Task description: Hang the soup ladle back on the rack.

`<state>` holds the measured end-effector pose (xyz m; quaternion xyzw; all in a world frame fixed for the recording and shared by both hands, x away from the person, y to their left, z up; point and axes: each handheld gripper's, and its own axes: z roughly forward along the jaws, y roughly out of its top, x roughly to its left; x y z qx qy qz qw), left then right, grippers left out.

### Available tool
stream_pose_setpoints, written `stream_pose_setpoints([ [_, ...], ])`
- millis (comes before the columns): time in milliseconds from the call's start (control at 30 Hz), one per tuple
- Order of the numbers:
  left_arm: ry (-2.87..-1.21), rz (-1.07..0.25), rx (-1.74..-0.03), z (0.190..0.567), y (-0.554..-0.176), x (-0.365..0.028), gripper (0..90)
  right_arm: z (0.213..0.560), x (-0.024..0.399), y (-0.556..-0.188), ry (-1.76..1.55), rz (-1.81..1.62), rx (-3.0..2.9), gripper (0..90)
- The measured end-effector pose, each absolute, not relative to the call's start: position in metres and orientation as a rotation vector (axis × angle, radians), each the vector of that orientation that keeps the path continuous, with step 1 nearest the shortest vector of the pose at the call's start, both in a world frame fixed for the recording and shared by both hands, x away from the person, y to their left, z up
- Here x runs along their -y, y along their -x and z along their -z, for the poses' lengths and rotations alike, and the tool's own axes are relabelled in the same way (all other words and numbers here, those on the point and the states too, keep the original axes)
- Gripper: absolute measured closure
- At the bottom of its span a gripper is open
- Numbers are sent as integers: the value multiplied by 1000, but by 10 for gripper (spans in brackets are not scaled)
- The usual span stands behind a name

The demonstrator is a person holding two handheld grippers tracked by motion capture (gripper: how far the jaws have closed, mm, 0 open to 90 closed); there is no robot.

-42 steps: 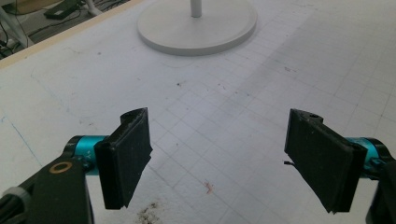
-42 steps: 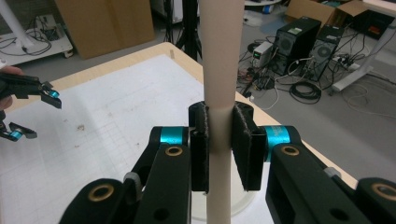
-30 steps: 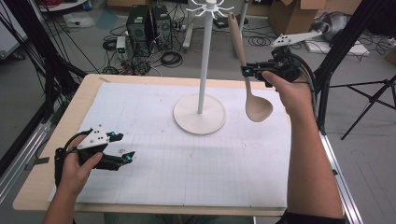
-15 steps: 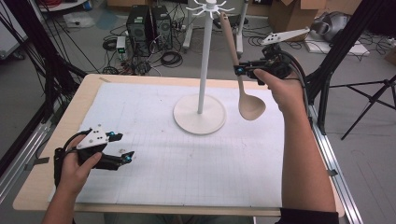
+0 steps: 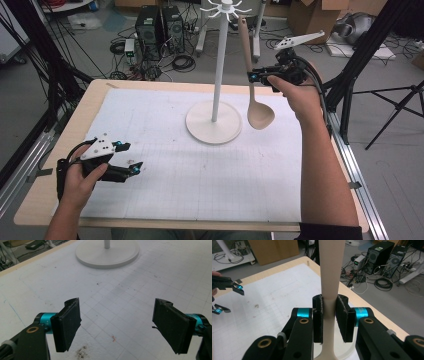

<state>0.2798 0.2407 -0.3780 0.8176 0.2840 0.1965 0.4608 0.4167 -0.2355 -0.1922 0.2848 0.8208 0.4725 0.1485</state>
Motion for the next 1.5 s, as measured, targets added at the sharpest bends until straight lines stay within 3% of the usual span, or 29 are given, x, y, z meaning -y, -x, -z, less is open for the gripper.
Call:
stream_pose_setpoints([
  [500,-2011,-493,-709,378,-280,-243,227,198,251,-401,-795,-1407,-2282,590],
  [933,-2020,-493,-714,380,-281,-243,227,238,274,-382,-893,-1453,-2326,547],
  [1500,-2028,-507,-720,381,-281,-245,228,281,286,-341,-966,-1519,-2283,366],
])
